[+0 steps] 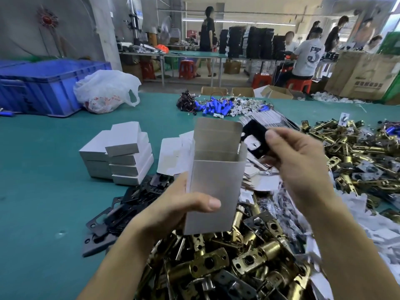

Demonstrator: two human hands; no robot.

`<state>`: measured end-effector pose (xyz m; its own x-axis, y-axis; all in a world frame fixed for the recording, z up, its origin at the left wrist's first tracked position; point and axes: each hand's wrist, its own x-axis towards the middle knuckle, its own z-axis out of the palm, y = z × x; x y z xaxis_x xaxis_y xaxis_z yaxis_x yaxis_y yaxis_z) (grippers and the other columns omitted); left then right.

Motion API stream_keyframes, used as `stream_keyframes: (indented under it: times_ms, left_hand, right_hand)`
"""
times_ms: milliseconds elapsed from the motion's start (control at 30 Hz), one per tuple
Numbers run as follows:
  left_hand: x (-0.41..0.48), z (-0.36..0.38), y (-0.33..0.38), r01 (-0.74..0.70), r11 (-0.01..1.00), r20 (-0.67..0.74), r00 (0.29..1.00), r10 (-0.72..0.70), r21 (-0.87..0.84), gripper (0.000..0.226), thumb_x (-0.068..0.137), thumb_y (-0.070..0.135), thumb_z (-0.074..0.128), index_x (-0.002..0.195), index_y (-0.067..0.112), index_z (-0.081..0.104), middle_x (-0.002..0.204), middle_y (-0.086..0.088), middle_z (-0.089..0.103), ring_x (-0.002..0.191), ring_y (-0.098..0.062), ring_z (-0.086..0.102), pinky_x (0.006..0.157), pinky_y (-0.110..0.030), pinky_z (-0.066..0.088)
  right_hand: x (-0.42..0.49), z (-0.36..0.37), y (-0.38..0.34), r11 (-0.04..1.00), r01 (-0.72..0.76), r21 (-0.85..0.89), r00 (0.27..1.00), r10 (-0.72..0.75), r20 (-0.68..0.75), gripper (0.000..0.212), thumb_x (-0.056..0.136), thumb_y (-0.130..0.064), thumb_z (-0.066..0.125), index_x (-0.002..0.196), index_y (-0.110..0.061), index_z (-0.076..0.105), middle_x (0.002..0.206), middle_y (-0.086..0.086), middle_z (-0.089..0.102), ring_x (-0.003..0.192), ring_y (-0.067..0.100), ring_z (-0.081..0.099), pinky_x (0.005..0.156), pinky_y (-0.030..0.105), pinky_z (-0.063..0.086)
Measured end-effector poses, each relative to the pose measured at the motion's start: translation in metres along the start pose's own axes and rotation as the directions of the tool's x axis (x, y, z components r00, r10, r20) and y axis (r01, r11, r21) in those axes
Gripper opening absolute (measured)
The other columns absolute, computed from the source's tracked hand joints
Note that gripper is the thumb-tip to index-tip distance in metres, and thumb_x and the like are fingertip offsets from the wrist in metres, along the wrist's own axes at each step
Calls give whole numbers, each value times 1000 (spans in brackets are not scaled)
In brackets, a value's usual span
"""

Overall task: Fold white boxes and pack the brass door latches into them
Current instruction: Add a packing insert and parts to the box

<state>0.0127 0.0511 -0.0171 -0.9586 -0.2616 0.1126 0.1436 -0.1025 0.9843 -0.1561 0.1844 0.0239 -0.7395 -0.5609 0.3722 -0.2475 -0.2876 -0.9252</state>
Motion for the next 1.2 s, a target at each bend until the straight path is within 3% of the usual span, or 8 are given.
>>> stream_keyframes:
  times_ms: [167,267,433,633,700,867,1033,1200]
  left_hand:
    - [1,2,1,13,995,57,998,-19,98,70,58,28,72,124,10,59,118,-30,63,105,-44,65,77,-37,60]
    - [2,0,-2,17,995,83,996,-24,94,64,59,23,76,121,17,62,112,-23,67,102,-29,67,88,-40,56]
    - [2,-2,-6,30,987,102,994,-47,157,53,60,11,85,110,22,69,98,1,70,93,-13,67,78,-25,55]
    - [0,1,-2,22,973,121,991,-51,228,57,58,14,86,106,40,71,95,14,69,90,-2,64,71,-19,52]
    - [-2,0,-3,23,978,98,994,-44,206,59,55,15,86,108,37,71,98,8,71,93,-7,66,74,-23,54]
    - [1,-2,-7,64,985,54,996,-73,162,79,53,14,84,126,0,57,120,-36,59,106,-41,63,97,-61,48]
    - [2,-3,-10,48,992,33,998,-52,120,63,54,12,82,115,16,67,102,-8,73,96,-17,68,78,-28,56]
    - [2,-3,-10,25,997,27,999,-27,78,63,57,13,81,118,16,67,110,-17,70,104,-30,68,87,-36,57]
  right_hand:
    - [-14,0,-31,982,187,43,982,-188,21,14,83,-30,62,88,-26,74,83,3,74,73,17,64,63,23,53]
    - [-19,5,-36,945,323,-49,945,-320,58,14,87,-27,62,96,-28,72,84,-2,74,74,17,63,64,24,52]
    - [-19,23,-43,842,477,-251,867,-405,291,18,89,-6,68,98,-22,72,91,-12,74,79,6,69,72,19,54]
    - [-24,35,-50,617,643,-454,763,-467,447,12,85,-22,70,93,-24,78,78,-8,70,73,9,54,67,23,43]
    - [-25,35,-47,580,648,-494,761,-458,460,12,86,-24,70,94,-26,79,75,-9,68,71,9,51,66,26,42]
    - [-20,33,-35,613,561,-556,828,-403,390,11,87,-23,72,95,-23,79,82,-2,70,78,17,62,71,39,51]
    - [-22,41,-30,616,527,-585,850,-369,377,12,87,-29,68,94,-27,78,85,-3,73,85,23,66,73,40,52]
    - [-20,35,-33,692,456,-560,871,-217,440,6,91,-25,69,89,-28,74,79,-9,69,65,-5,54,62,25,41]
